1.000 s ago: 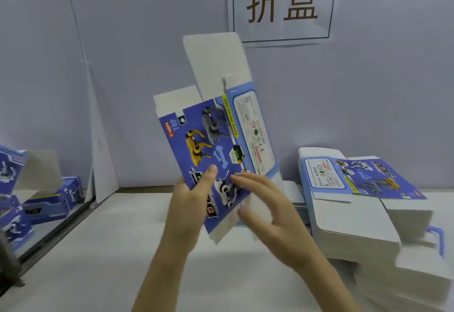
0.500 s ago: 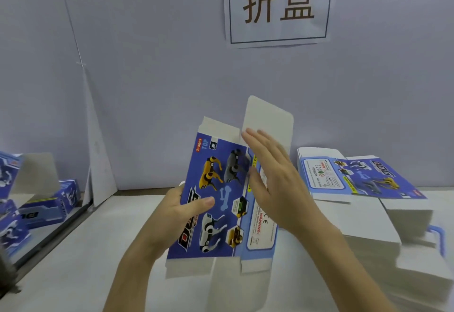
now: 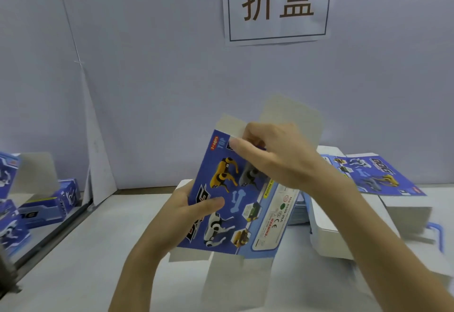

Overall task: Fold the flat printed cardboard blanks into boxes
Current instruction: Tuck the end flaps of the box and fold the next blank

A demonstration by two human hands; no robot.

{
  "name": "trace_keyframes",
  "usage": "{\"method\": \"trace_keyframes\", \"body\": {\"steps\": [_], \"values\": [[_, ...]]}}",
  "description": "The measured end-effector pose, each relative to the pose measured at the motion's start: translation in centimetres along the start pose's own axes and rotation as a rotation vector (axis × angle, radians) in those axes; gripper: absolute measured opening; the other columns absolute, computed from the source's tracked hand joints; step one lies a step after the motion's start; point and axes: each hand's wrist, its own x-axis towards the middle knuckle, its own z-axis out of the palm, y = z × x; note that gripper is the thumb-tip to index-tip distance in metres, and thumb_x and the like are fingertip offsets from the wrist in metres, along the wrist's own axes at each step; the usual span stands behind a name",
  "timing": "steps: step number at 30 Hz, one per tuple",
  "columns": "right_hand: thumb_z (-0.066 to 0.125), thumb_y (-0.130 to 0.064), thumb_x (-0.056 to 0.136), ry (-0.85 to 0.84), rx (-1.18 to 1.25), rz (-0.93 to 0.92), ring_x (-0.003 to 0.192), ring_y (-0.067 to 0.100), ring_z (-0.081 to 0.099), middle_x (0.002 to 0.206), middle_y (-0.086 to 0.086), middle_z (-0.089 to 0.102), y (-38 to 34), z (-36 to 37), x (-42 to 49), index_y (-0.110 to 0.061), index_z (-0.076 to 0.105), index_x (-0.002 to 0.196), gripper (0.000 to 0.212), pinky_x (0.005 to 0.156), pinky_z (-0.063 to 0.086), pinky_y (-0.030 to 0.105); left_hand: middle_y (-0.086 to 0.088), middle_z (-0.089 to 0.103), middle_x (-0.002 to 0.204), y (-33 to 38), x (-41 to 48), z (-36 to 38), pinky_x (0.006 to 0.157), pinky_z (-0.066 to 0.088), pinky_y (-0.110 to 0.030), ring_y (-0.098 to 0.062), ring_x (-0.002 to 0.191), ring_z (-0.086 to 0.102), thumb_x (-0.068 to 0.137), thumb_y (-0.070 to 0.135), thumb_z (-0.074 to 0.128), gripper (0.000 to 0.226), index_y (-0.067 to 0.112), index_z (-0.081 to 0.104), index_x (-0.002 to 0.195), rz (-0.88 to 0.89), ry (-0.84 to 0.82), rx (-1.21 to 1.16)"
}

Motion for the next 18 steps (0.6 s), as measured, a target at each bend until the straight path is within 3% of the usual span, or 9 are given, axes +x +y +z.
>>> {"method": "trace_keyframes", "body": {"steps": [3, 5, 7, 12, 15, 17, 18], "values": [[0.035, -0.082, 0.079, -0.121, -0.002, 0.028, 0.050, 0.018, 0.033, 0.051, 0.001, 0.037, -0.2, -1.1, 0.5, -0.014, 0.037, 0.056, 0.072, 0.052, 0.024, 0.030, 0.009, 0.076, 0.087, 0.1, 0.1, 0.5, 0.054, 0.054, -0.017, -0.016, 0.076, 0.074, 0.068, 0.038, 0.081, 0.041, 0.026, 0.060, 0.102, -0.011, -0.073, 0.015], [0.035, -0.081, 0.072, -0.186, 0.013, 0.041, 0.045, 0.014, 0.025, 0.045, -0.004, 0.028, -0.5, -1.6, 0.6, -0.015, 0.031, 0.051, 0.069, 0.047, 0.022, 0.026, 0.009, 0.076, 0.089, 0.1, 0.0, 0.8, 0.056, 0.054, -0.017, -0.015, 0.078, 0.074, 0.068, 0.038, 0.077, 0.040, 0.028, 0.059, 0.102, -0.013, -0.127, 0.009], [0.042, -0.075, 0.076, -0.247, 0.037, 0.058, 0.040, 0.013, 0.024, 0.038, -0.006, 0.024, -0.5, -1.8, 0.7, -0.017, 0.030, 0.044, 0.067, 0.042, 0.023, 0.023, 0.010, 0.075, 0.091, 0.2, -0.1, 0.8, 0.058, 0.054, -0.017, -0.014, 0.080, 0.073, 0.068, 0.039, 0.080, 0.044, 0.032, 0.057, 0.105, -0.011, -0.168, 0.001], [0.060, -0.046, 0.091, -0.497, 0.291, 0.100, 0.040, 0.006, 0.039, 0.042, -0.010, 0.047, -0.3, -2.8, 0.4, -0.021, 0.050, 0.043, 0.055, 0.044, 0.030, 0.014, 0.001, 0.075, 0.093, 0.2, -0.7, 0.7, 0.065, 0.056, -0.025, -0.021, 0.082, 0.073, 0.047, 0.044, 0.082, 0.085, 0.022, 0.047, 0.120, -0.069, -0.405, -0.155], [0.060, -0.036, 0.094, -0.593, 0.353, 0.116, 0.041, 0.002, 0.047, 0.045, -0.011, 0.056, -0.5, -3.3, 0.3, -0.024, 0.055, 0.042, 0.054, 0.045, 0.035, 0.010, -0.001, 0.074, 0.100, 0.1, -0.4, 0.7, 0.070, 0.057, -0.028, -0.025, 0.087, 0.072, 0.037, 0.061, 0.088, 0.107, 0.023, 0.043, 0.125, -0.015, -0.408, -0.122], [0.059, -0.037, 0.094, -0.605, 0.343, 0.130, 0.047, 0.006, 0.054, 0.053, -0.005, 0.063, -1.0, -3.6, 0.3, -0.021, 0.061, 0.050, 0.047, 0.049, 0.042, 0.017, -0.003, 0.073, 0.104, -0.1, -0.2, 0.8, 0.073, 0.057, -0.031, -0.027, 0.091, 0.072, 0.035, 0.065, 0.087, 0.108, 0.024, 0.044, 0.125, 0.015, -0.372, -0.097], [0.058, -0.040, 0.094, -0.602, 0.320, 0.138, 0.055, 0.012, 0.059, 0.063, 0.003, 0.069, -1.3, -3.7, 0.3, -0.015, 0.064, 0.059, 0.043, 0.055, 0.049, 0.027, -0.003, 0.074, 0.103, -0.3, -0.2, 0.7, 0.073, 0.057, -0.031, -0.027, 0.090, 0.072, 0.035, 0.066, 0.087, 0.106, 0.024, 0.046, 0.123, 0.023, -0.357, -0.099]]}}
